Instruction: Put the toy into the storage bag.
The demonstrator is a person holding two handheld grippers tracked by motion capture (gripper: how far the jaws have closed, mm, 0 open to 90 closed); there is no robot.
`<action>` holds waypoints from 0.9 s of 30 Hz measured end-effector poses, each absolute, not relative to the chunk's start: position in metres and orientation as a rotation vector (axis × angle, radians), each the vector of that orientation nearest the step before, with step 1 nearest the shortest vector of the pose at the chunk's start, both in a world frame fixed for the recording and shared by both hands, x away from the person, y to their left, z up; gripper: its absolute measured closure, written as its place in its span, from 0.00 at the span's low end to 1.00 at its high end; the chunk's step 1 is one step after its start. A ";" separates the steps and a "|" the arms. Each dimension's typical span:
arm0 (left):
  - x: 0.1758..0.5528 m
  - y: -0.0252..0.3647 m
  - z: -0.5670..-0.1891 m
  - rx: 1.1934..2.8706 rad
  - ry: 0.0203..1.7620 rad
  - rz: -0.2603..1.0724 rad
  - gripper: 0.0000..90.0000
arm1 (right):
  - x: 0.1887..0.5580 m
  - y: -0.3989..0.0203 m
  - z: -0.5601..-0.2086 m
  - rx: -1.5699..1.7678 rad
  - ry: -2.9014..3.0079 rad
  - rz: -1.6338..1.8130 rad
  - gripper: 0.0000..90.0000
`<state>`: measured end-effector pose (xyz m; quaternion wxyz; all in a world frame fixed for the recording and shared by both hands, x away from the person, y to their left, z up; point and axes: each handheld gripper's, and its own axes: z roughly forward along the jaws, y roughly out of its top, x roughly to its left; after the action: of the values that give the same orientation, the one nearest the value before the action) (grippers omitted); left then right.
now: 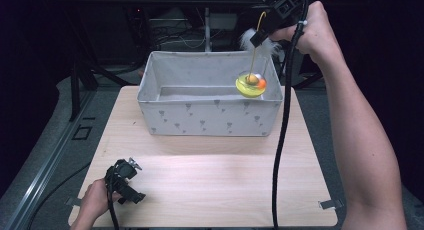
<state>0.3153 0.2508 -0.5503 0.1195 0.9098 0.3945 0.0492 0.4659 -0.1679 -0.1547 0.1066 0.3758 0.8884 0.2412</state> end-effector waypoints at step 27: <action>0.315 0.249 -0.551 2.676 1.137 0.147 0.00 | 0.515 -0.163 -0.194 1.181 2.559 0.714 0.98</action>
<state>0.3146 0.2485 -0.5510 0.1148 0.9132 0.3878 0.0503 0.5155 -0.1628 -0.1945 0.1166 0.4035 0.8742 0.2438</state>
